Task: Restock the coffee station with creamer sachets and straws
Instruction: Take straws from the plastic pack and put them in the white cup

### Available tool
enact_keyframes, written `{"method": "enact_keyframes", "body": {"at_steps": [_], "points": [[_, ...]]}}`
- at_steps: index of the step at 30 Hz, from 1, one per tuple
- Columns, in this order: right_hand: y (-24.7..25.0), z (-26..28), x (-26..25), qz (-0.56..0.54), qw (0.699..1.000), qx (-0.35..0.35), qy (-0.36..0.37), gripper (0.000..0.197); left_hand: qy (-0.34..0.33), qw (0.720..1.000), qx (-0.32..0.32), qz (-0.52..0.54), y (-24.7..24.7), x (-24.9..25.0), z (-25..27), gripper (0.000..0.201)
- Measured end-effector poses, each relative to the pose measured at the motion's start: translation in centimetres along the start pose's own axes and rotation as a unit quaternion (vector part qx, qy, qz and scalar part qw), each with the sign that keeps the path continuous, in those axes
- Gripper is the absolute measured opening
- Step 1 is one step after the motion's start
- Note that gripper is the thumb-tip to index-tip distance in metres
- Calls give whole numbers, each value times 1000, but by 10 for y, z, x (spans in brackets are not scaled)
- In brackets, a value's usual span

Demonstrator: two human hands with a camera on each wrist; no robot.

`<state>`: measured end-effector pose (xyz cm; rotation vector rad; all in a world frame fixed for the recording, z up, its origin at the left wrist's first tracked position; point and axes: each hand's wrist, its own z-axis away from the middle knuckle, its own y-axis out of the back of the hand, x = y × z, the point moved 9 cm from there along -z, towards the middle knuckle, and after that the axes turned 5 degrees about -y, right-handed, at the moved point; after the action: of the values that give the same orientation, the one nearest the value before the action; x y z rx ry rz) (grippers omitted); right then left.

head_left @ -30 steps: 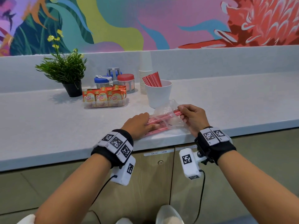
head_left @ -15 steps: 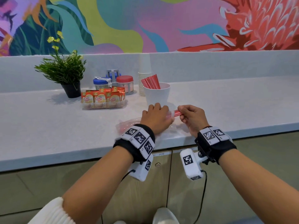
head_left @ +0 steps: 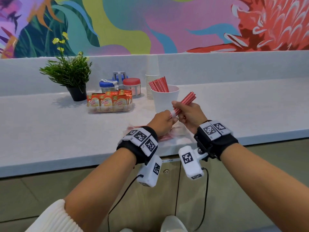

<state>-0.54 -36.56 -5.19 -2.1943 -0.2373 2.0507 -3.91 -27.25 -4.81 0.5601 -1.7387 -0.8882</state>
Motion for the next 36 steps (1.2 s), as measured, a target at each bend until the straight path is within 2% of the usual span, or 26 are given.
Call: {"method": "enact_keyframes", "body": {"at_steps": [3,6,8,10,12,14,18,25,28,32,36], "points": [[11,-8,-18,59,994,71,52,26,23,999,-26,-22,-1,-10,2,25],[25,-11,-34,147,975,132,97,31,74,994,-30,-80,4,-29,7,32],[23,-8,-38,206,963,129,119,34,112,987,-44,-107,7,-36,16,38],[14,-4,-33,234,959,94,129,35,110,984,-72,-122,3,-32,23,41],[5,-1,-29,218,965,60,129,32,85,985,-87,-122,-1,-23,27,44],[-1,0,-31,153,978,43,135,28,85,985,-98,-115,-3,-24,27,45],[2,-1,-45,62,984,72,153,27,92,981,-116,-123,-4,-27,25,46],[1,-2,-16,107,984,65,128,29,102,980,-121,-122,-5,-30,23,47],[6,-3,-13,85,986,77,118,33,112,975,-156,-107,-4,-31,21,52],[1,-7,-34,75,986,80,122,34,104,964,-212,-120,10,-10,15,48],[-13,-19,-77,40,986,62,147,35,70,976,-172,-117,45,15,-11,45]]}}
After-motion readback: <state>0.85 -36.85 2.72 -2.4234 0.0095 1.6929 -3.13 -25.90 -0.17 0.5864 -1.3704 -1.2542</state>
